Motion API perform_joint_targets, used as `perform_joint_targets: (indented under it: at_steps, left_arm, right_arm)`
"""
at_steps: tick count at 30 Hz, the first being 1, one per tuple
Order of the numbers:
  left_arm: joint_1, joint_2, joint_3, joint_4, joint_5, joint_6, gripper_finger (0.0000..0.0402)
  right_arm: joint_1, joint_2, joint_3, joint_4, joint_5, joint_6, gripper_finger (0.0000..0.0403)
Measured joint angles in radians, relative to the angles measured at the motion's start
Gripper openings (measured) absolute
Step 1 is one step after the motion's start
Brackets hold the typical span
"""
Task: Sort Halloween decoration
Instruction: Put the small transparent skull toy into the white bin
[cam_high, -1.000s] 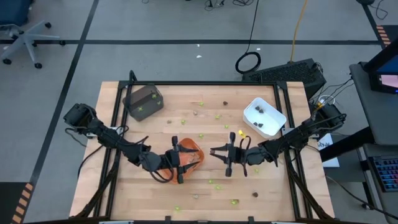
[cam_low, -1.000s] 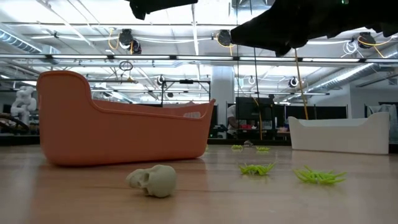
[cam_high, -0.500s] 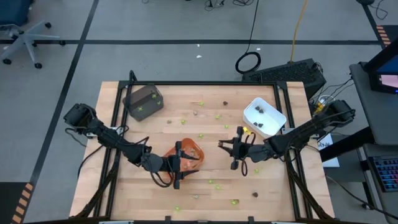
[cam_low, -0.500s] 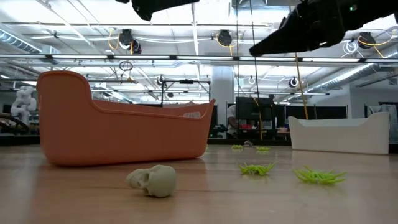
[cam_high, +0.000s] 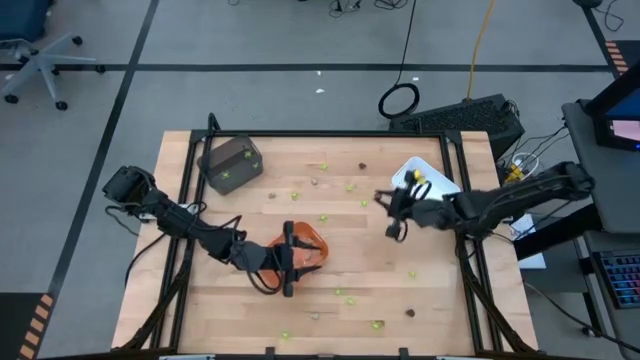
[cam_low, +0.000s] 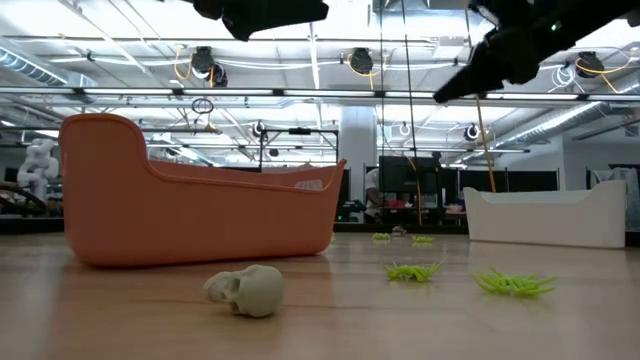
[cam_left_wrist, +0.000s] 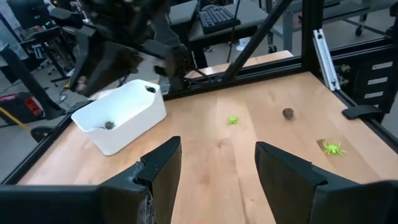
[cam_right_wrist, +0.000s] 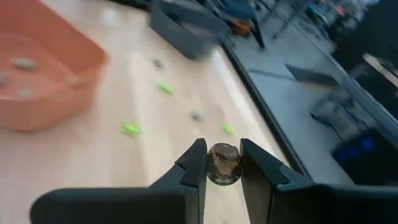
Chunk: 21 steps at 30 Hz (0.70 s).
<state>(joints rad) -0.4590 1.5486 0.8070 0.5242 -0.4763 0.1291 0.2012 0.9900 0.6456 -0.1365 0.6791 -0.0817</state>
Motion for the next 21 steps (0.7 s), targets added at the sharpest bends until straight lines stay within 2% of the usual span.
perform_joint_targets:
  at_steps: [3, 10, 21]
  left_arm:
    - [0.009, 0.0, 0.0, -0.001, -0.001, 0.0, 0.0209]
    - [0.031, 0.0, 0.0, -0.001, -0.003, -0.017, 0.0209]
    - [0.04, 0.0, 0.0, 0.0, -0.003, -0.065, 0.0209]
  right_arm:
    - [-0.095, -0.053, 0.0, -0.128, -0.009, 0.048, 0.0053]
    - [-0.342, -0.085, 0.0, -0.395, -0.155, 0.18, 0.0053]
    - [-0.556, 0.03, 0.0, -0.495, -0.19, 0.232, 0.0055]
